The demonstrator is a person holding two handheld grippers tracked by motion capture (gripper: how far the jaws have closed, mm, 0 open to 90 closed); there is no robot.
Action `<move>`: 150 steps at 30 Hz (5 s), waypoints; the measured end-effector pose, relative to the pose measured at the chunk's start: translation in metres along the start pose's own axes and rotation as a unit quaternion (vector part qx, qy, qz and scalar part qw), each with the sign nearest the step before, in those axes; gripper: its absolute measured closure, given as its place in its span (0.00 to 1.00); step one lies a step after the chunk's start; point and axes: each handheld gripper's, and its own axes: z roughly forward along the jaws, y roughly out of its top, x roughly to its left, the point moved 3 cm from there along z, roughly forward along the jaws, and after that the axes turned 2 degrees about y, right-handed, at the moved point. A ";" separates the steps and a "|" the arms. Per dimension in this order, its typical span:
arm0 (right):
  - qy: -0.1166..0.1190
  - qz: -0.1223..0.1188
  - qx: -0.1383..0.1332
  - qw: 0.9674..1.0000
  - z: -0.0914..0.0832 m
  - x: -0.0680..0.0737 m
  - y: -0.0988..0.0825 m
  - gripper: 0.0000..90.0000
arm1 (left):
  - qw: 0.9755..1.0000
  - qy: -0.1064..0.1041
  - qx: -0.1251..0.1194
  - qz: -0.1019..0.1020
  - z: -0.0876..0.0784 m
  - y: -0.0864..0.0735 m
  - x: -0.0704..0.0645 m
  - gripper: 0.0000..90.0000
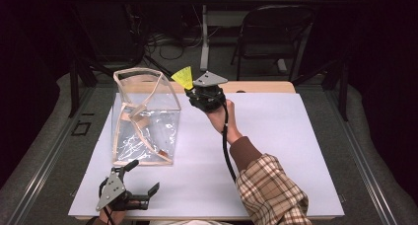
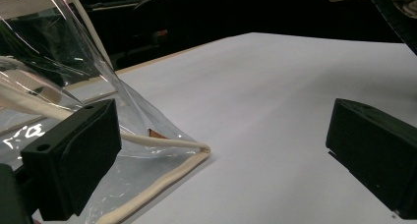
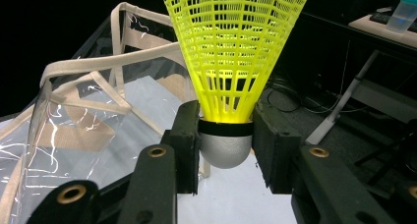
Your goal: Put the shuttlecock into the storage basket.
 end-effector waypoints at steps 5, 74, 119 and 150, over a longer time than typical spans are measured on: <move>0.002 0.001 -0.002 1.000 0.003 0.002 0.003 0.72 | 1.000 0.000 -0.001 -0.001 0.000 0.000 0.000 0.00; 0.043 -0.016 -0.017 0.999 0.050 0.033 0.059 0.72 | 1.000 -0.002 -0.006 -0.005 -0.001 0.001 0.001 0.00; 0.057 -0.013 0.022 0.998 0.091 0.051 0.062 0.71 | 1.000 -0.004 -0.008 -0.004 -0.003 0.001 0.001 0.00; 0.083 0.025 0.068 0.994 0.068 0.025 0.038 0.19 | 1.000 -0.002 -0.006 -0.007 -0.001 0.001 0.001 0.00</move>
